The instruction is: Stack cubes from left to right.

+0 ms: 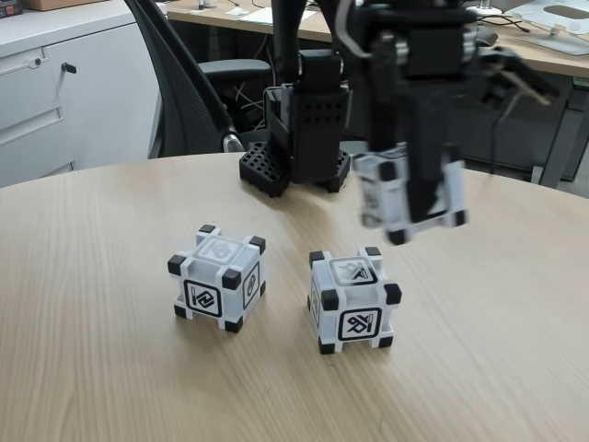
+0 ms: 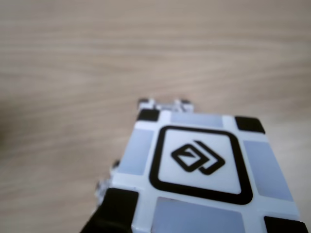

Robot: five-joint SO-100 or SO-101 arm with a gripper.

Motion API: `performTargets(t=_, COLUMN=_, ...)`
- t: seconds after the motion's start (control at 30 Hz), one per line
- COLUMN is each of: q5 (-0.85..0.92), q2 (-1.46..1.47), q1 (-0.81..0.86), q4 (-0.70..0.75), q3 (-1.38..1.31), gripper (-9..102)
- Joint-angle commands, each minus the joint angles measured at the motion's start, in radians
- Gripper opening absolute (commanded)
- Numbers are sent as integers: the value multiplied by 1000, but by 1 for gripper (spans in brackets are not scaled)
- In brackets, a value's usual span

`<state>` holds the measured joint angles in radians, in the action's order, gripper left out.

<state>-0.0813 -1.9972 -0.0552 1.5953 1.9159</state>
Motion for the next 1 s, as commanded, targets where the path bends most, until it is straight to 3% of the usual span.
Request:
performTargets(t=0.0, q5=74, q2=-44, q1=87, q4=-6, q3=-51, gripper=0)
performTargets(t=0.63, q5=434, q2=-37, q1=640, q4=-9, q3=-49, gripper=0)
performTargets(t=0.97, q5=431, q2=-43, q1=672, q4=-20, q3=-37, gripper=0)
